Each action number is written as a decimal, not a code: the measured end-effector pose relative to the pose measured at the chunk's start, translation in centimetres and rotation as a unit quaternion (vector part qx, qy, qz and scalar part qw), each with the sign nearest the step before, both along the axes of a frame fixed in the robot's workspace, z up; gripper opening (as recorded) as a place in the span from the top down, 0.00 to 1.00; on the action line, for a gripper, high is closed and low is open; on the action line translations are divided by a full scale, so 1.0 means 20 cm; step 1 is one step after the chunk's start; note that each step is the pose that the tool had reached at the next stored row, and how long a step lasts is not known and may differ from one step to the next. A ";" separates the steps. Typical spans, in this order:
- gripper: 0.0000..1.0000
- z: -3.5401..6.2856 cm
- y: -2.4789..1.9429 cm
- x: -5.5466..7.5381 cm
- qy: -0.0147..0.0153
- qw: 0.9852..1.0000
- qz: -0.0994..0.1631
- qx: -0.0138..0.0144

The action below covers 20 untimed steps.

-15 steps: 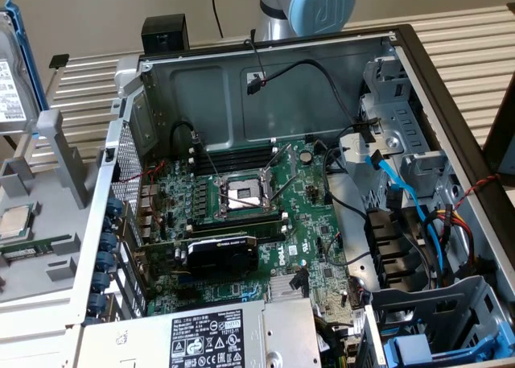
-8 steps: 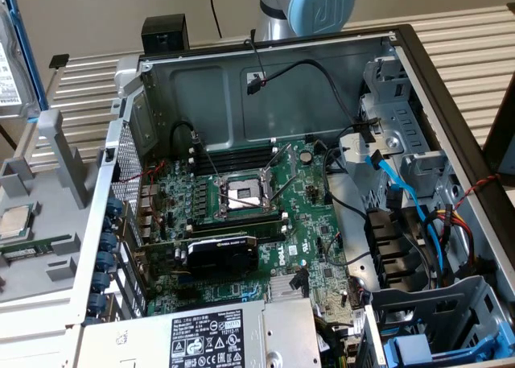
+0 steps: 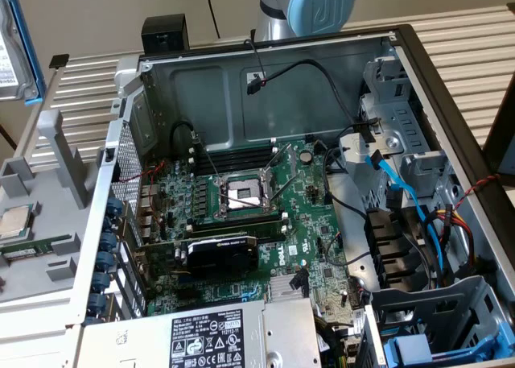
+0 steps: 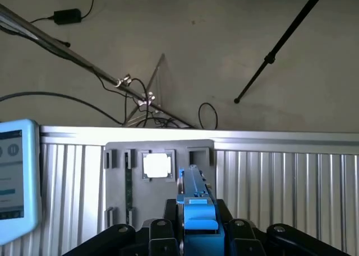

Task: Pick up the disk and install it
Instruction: 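Pick up the disk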

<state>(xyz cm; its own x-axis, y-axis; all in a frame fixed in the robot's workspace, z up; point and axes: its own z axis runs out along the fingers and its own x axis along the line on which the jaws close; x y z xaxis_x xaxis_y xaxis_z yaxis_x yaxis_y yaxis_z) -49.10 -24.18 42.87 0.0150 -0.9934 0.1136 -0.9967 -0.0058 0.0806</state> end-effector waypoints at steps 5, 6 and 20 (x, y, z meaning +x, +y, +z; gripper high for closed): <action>0.63 0.041 0.013 0.01 -0.003 1.000 0.000 0.000; 0.63 0.050 0.015 0.02 -0.004 1.000 0.000 0.000; 0.63 0.123 0.022 0.07 -0.006 1.000 0.000 0.000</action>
